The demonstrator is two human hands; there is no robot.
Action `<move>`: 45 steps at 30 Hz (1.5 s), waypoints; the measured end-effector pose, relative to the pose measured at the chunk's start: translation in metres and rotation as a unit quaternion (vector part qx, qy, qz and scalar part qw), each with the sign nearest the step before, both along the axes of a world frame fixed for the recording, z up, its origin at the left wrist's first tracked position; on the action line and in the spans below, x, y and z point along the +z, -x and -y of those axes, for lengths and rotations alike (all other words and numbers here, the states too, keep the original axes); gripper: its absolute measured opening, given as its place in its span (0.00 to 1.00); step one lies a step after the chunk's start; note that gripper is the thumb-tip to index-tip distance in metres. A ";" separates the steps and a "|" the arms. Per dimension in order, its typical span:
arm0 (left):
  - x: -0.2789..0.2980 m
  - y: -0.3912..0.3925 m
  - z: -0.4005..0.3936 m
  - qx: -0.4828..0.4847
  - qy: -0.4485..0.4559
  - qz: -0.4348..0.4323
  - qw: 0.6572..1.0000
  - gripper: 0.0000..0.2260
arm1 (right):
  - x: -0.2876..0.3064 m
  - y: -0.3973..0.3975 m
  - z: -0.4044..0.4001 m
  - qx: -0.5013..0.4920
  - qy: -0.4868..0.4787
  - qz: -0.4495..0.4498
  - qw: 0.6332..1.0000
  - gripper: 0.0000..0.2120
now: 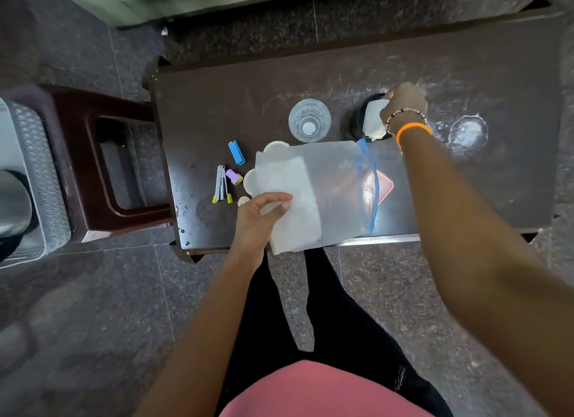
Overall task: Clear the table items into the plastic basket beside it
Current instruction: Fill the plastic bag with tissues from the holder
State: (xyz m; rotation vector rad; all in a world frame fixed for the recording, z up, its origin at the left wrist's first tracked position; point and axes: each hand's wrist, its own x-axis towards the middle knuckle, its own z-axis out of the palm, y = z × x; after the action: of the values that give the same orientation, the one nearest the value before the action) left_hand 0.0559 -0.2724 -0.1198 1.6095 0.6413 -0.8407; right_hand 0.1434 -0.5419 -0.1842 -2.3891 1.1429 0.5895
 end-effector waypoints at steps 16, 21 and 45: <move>-0.007 0.000 -0.006 0.029 0.028 -0.022 0.999 0.11 | -0.022 0.020 -0.012 -0.008 -0.015 0.092 0.996 0.15; -0.009 0.002 -0.007 0.038 0.019 -0.007 0.999 0.12 | -0.007 0.042 -0.021 -0.051 -0.045 0.148 0.987 0.15; -0.027 -0.007 -0.117 -0.055 0.074 -0.069 0.993 0.30 | 0.048 0.133 -0.149 -0.145 -0.417 0.210 0.872 0.36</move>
State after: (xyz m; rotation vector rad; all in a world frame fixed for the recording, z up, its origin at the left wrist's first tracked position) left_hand 0.0629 -0.1558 -0.1471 1.4720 0.5768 -1.0628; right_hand 0.0100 -0.3926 -0.1361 -1.4623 0.7933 0.3275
